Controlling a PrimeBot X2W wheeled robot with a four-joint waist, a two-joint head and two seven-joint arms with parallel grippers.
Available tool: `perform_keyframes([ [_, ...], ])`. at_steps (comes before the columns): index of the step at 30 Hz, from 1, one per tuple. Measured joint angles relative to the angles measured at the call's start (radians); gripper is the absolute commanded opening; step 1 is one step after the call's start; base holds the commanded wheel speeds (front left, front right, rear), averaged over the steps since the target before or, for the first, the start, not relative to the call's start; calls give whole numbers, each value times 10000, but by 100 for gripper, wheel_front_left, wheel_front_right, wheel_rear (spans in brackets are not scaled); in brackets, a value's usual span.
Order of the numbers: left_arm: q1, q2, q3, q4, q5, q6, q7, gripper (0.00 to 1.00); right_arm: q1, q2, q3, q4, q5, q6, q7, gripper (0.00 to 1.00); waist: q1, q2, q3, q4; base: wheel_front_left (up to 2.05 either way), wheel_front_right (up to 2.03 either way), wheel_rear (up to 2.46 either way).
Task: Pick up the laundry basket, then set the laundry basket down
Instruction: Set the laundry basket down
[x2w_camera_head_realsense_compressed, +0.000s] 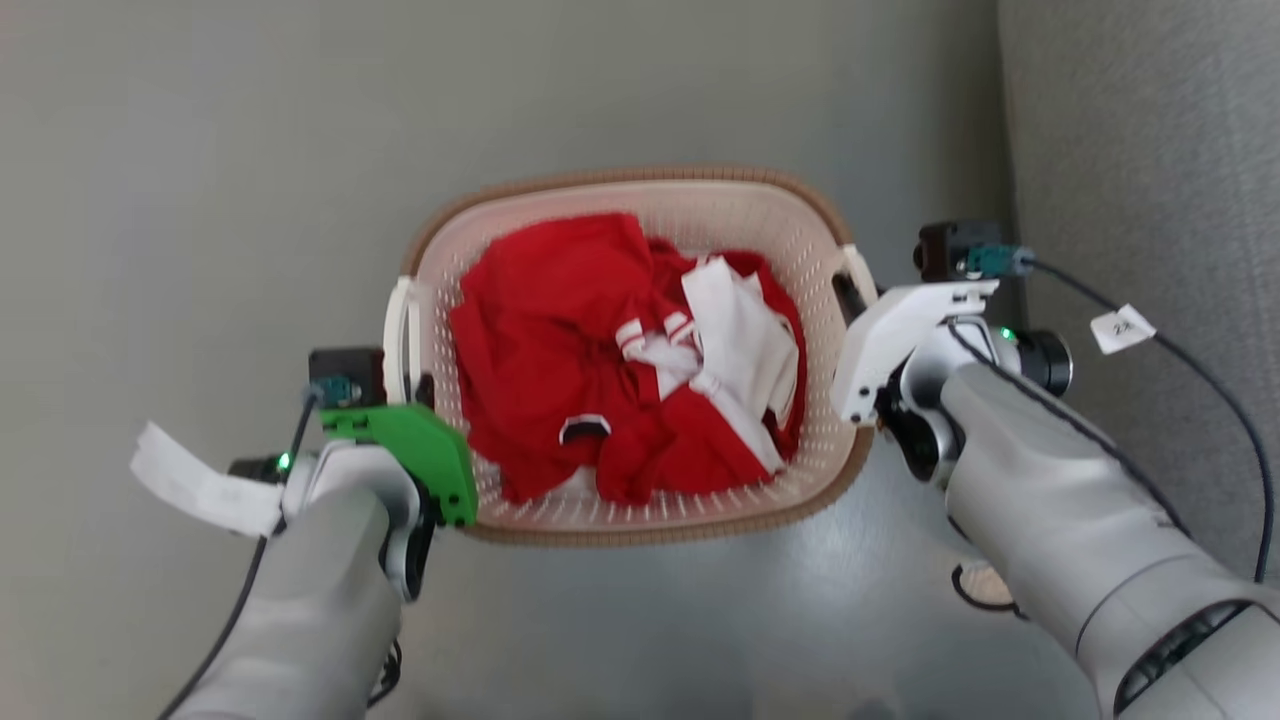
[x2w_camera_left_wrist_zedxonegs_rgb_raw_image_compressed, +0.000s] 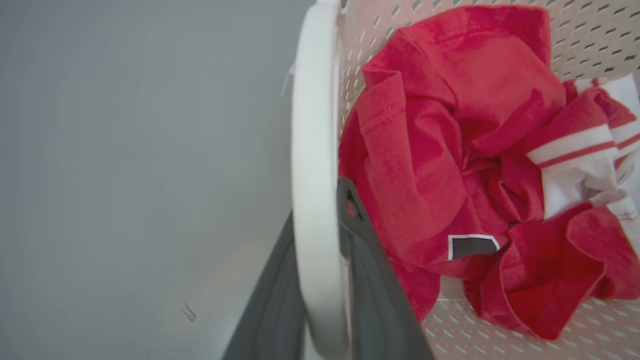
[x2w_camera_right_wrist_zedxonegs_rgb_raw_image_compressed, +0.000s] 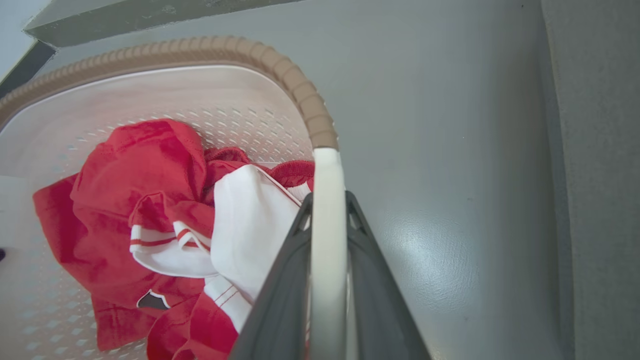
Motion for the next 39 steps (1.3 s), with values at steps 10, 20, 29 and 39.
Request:
perform_keyframes([
  [10, -1005, 6, 4, -84, 21, 33, -50, 0, -1037, -58, -63, 265, -35, -4, -192, 0, 0, 0, 1425, 25, 0, 0, 0],
  [20, -2039, 8, 50, -151, 75, 86, -219, 0, -2083, -132, -199, 424, -132, -4, -435, 0, 1, 0, 2861, 80, 0, 0, 0],
  [29, -2862, 15, 56, -224, 171, 102, -439, 0, -2850, -257, -270, 581, -207, 12, -700, 0, 1, 0, 4079, 142, 0, 0, 0],
  [39, -3075, 6, 40, -151, 180, 102, -573, 0, -3146, -209, -270, 796, -221, 42, -934, 0, 1, 0, 4738, 200, 0, 0, 0],
])
